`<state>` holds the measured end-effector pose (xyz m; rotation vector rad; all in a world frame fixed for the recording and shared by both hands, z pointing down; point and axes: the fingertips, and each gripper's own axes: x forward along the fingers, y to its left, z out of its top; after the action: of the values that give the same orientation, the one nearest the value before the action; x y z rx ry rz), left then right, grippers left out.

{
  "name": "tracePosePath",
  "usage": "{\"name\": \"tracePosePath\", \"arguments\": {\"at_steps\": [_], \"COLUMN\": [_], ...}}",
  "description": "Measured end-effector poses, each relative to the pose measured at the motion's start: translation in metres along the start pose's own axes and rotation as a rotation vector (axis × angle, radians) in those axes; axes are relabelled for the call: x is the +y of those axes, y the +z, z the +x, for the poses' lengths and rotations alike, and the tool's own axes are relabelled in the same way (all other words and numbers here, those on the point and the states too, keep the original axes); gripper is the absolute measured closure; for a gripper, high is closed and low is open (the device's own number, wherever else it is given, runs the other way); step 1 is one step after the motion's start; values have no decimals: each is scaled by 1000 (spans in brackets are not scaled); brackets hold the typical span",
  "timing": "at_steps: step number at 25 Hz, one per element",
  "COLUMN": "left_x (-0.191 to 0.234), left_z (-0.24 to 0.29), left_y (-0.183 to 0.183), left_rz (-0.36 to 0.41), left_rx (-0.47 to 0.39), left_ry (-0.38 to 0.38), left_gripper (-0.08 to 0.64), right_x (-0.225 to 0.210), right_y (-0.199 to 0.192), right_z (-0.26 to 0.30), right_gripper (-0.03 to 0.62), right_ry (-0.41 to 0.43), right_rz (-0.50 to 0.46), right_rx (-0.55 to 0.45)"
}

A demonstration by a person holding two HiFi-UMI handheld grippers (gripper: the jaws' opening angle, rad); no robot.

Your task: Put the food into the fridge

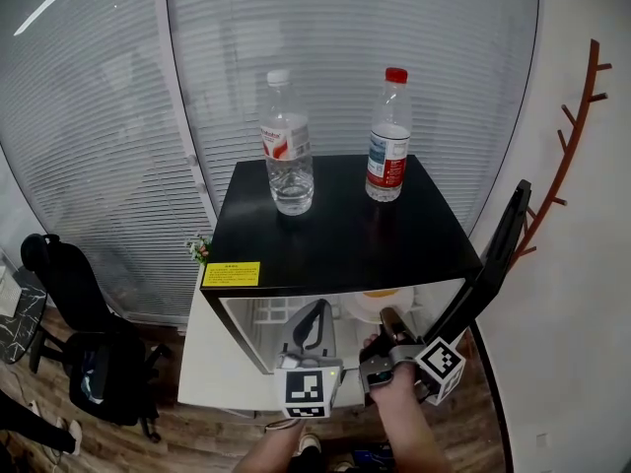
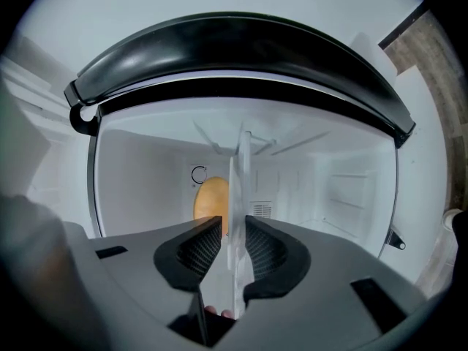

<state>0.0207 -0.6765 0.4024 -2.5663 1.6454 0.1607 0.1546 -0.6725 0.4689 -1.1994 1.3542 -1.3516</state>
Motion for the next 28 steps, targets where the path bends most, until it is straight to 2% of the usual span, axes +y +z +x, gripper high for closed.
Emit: {"name": "tracePosePath", "arguments": {"at_steps": [4, 11, 15, 19, 22, 25, 28], "left_x": [1, -1, -2, -5, -9, -9, -11], "left_z": [-6, -13, -17, -25, -31, -37, -41], "left_y": [2, 8, 10, 10, 9, 8, 8], "left_rz": [10, 20, 18, 21, 21, 23, 23], "left_rx": [0, -5, -1, 10, 19, 24, 26], "left_ry": [11, 28, 40, 51, 60, 72, 77], "left_gripper": [534, 534, 534, 534, 534, 534, 534], "right_x": [-2, -3, -3, 2, 8, 23, 47], "right_y": [-2, -4, 0, 3, 3, -2, -11], "right_z": [-2, -11, -21, -32, -42, -52, -63], "right_gripper": [462, 451, 451, 451, 451, 451, 453], "right_ry": [5, 13, 15, 18, 9, 40, 119], "right_rz": [4, -35, -104, -292, -486, -740, -1050], "right_rx": [12, 32, 25, 24, 16, -10, -39]}}
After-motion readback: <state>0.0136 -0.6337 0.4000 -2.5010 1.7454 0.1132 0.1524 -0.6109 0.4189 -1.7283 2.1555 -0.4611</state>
